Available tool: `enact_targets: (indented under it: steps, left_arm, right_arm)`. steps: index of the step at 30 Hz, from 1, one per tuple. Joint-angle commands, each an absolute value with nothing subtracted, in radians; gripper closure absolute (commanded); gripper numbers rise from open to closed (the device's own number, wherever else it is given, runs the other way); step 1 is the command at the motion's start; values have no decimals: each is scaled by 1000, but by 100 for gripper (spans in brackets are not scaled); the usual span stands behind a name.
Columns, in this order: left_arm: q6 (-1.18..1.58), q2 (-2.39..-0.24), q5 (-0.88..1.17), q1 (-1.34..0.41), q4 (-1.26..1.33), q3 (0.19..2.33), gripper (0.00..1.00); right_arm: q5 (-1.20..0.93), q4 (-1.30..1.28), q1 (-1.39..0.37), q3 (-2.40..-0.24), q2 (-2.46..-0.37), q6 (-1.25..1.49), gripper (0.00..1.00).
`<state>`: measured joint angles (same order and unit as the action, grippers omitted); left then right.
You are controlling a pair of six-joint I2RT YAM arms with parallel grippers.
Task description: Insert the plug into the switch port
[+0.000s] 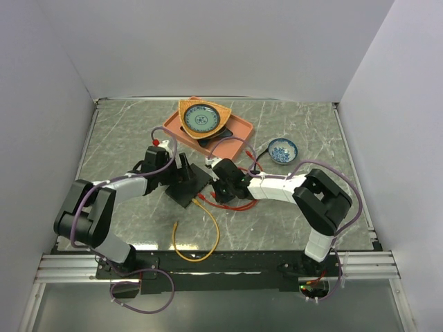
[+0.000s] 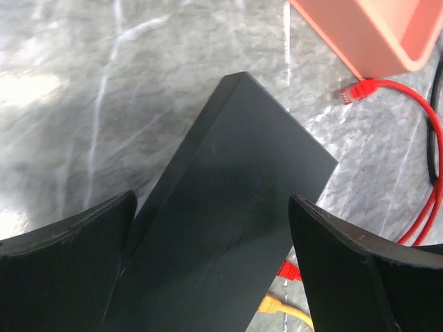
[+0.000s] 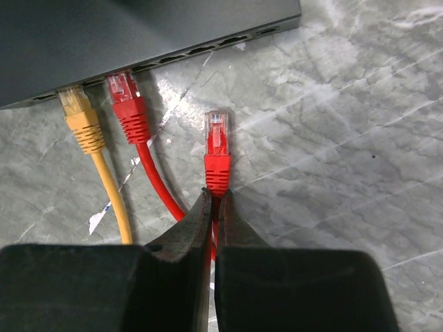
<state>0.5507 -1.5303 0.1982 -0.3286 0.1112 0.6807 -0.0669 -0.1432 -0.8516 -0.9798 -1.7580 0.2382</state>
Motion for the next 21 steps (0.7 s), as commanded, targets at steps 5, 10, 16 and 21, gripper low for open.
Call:
enact_targets:
  steps: [5,10,16,21]
  left_arm:
    - [523,-1589,272,-324,224,673,6]
    - [522,-1601,268,-319,221,672,13]
    - [523,-1612,267,-314,216,673,18]
    - [526,-1617,276,-313,215,675,20]
  right_arm:
    - [-80,-95,-870,-956,-1767,255,100]
    - [-86,-66,-876,-933,-1753,264,100]
    - [-101,-45,-881,-925,-1744,268,100]
    - [-103,-32,-885,-933,-1747,275,100]
